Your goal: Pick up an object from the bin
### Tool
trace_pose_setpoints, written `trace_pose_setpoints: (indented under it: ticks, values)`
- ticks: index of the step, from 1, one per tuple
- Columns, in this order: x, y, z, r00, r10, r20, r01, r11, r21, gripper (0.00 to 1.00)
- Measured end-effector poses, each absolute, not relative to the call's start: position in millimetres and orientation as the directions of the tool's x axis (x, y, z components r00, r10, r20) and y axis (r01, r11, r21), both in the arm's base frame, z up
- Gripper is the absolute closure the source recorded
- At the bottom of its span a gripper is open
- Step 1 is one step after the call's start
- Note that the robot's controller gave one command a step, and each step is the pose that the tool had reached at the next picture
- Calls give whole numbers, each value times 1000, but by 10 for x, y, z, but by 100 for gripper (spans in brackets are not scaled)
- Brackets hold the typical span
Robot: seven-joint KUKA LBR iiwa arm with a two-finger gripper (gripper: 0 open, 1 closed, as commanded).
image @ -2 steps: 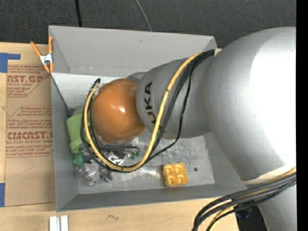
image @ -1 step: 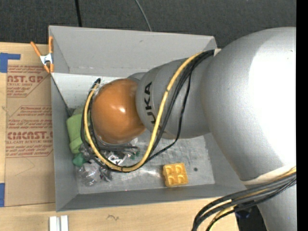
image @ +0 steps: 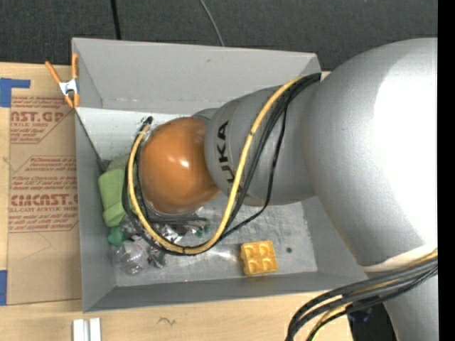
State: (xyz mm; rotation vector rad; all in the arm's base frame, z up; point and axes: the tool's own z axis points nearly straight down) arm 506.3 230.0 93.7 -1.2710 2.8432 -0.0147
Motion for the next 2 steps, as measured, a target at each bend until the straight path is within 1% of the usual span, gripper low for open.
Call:
trace_pose_setpoints:
  ticks: [1, 2]
  values:
    - [5091, 2255, 1342, -666, -746, 1, -746, 666, 2, 100]
    - [5298, 2337, 2017, -677, -736, 0, -736, 677, 2, 100]
